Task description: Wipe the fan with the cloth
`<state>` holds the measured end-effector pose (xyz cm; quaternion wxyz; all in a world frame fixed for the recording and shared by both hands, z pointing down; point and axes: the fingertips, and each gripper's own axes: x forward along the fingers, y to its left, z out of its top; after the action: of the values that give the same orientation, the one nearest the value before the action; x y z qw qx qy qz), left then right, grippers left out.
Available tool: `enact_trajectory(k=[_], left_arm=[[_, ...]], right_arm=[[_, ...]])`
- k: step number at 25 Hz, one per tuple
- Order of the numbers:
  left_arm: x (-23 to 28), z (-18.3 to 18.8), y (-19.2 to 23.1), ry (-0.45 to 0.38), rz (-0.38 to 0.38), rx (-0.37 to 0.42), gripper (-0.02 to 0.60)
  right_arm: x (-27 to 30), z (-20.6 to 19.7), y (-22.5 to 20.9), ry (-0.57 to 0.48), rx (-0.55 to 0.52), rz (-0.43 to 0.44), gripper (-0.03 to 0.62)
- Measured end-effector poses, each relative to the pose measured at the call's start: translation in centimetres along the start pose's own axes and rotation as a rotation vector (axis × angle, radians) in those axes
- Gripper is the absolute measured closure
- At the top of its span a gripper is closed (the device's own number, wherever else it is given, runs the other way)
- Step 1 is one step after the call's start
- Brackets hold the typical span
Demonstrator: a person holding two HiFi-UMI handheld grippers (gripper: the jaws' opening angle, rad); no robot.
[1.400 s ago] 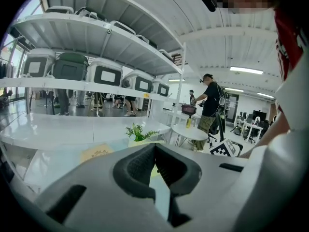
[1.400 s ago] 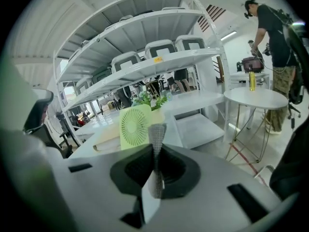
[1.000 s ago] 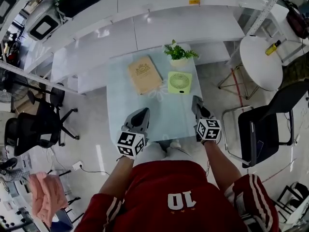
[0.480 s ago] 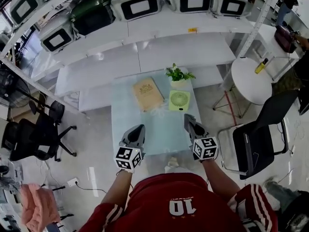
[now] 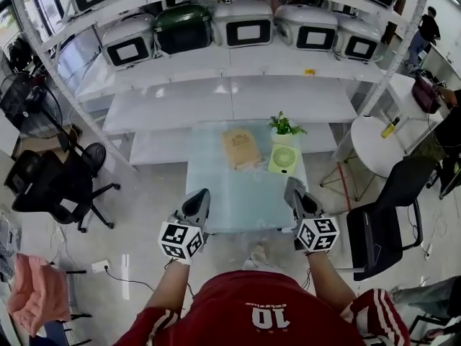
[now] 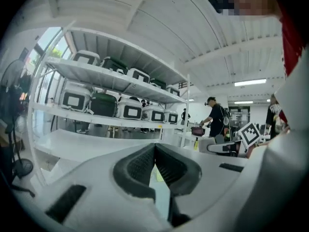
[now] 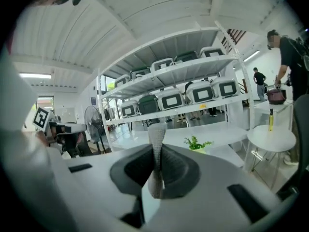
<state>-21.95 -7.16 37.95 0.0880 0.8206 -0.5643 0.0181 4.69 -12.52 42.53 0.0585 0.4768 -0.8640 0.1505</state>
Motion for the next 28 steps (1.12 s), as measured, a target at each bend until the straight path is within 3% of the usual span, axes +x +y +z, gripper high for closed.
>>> enact_trajectory(k=[3, 11, 17, 24, 28], left_arm=[[-2.7, 0.6, -0.1, -0.005, -0.001, -0.052, 0.581], [-7.7, 5.3, -4.2, -0.072, -0.068, 0.085, 0.581], [-10.6, 9.4, -7.6, -0.165, -0.156, -0.026, 0.581], [-13.0, 13.0, -8.8, -0.215, -0.171, 0.063, 0.581], [-13.8, 14.3, -8.2, -0.222, -0.156, 0.091, 0.581]], right_arm=[[-1.8, 1.7, 3.1, -0.030, 0.002, 0.031, 0.574], [-8.4, 7.5, 9.1, -0.127, -0.052, 0.072, 0.574], [-12.6, 10.1, 12.1, -0.171, -0.094, 0.106, 0.576], [-15.5, 13.1, 15.0, -0.207, -0.150, 0.102, 0.576], [-16.7, 14.7, 15.2, -0.245, -0.131, 0.062, 0.576]])
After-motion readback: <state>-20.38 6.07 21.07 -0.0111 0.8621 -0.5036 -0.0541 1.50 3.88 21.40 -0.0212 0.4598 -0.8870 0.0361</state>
